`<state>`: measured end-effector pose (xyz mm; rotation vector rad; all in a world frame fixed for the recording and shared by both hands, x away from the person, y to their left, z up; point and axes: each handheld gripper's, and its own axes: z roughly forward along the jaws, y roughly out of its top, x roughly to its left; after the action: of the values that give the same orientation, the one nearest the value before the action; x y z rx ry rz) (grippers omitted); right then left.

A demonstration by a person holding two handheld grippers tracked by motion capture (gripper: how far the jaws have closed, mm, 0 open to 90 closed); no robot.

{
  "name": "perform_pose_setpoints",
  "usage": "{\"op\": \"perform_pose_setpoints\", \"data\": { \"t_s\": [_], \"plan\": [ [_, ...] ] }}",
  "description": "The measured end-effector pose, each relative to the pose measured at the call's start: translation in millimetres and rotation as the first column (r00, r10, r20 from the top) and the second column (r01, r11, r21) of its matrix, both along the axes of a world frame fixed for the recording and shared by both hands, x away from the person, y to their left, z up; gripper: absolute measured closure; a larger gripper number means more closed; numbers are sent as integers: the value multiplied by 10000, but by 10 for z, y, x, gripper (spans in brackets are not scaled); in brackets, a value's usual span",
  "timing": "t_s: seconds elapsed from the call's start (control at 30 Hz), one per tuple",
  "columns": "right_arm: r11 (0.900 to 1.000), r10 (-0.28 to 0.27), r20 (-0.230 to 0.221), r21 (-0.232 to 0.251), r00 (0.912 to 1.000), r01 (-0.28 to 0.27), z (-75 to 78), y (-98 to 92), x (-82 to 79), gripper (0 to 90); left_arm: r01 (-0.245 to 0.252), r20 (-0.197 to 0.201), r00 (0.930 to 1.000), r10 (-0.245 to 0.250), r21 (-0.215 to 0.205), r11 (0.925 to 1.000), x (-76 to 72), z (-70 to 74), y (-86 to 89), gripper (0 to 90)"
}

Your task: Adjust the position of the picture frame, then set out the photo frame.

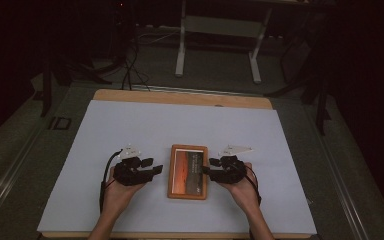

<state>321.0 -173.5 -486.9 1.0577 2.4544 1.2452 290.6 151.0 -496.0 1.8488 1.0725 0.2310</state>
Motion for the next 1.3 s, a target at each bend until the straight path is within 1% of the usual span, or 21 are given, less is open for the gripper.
{"op": "perform_pose_setpoints", "data": {
  "t_s": [0.1,0.17,0.23,0.27,0.37,0.47,0.5,0.53,0.63,0.67,0.77,0.83,0.9,0.93,1.13,1.2,1.3],
  "plan": [
    [9997,32,185,-232,9998,-27,-3,7,-6,550,-44,13,10000,44,-83,10000,4,10,20,477],
    [9996,10,286,-297,9996,-1,-2,9,-7,577,-103,39,9999,103,-112,9999,6,13,32,473],
    [9995,-37,353,-296,9994,48,9,10,-4,599,-99,33,9999,100,-73,9999,4,18,45,473],
    [9995,-74,435,-305,9990,87,16,12,-3,605,-139,35,9999,140,-129,9998,1,21,50,473],
    [9994,-162,599,-298,9981,180,37,26,12,619,-163,105,9998,165,-169,9997,-5,34,72,470],
    [9993,-160,824,-330,9965,187,54,68,24,654,-205,205,9996,209,-155,9997,-16,47,89,468],
    [9994,-136,917,-311,9957,166,56,83,29,673,-227,209,9995,231,-176,9996,-21,51,93,466],
    [9994,-106,997,-304,9950,137,55,98,36,713,-229,235,9995,232,-156,9996,-24,54,97,465],
    [9994,48,1269,-336,9919,-5,47,134,69,856,-284,284,9992,288,-132,9995,-33,62,102,455],
    [9991,42,1361,-429,9907,16,49,146,84,895,-320,292,9990,324,-128,9994,-36,67,102,453],
    [9980,69,1498,-626,9887,26,55,185,149,900,-248,332,9991,254,-178,9995,-45,83,98,451],
    [9965,112,1592,-838,9872,22,55,215,202,900,-215,352,9991,221,-170,9996,-53,92,88,449],
    [9959,121,1615,-903,9868,26,49,233,229,900,-215,352,9991,221,-170,9996,-53,92,88,448],
    [9941,59,1608,-1079,9870,116,28,262,277,900,-168,351,9992,173,-154,9997,-59,95,79,445],
    [9936,-122,1551,-1087,9878,293,-47,310,372,900,-143,257,9996,146,-133,9998,-52,79,78,443],
    [9918,-116,1512,-1244,9884,307,-73,314,395,900,-130,237,9996,133,-114,9999,-51,78,75,443],
    [9922,-120,1531,-1211,9881,308,-75,298,406,900,-127,249,9996,130,-133,9998,-52,81,74,443]
  ]
}}
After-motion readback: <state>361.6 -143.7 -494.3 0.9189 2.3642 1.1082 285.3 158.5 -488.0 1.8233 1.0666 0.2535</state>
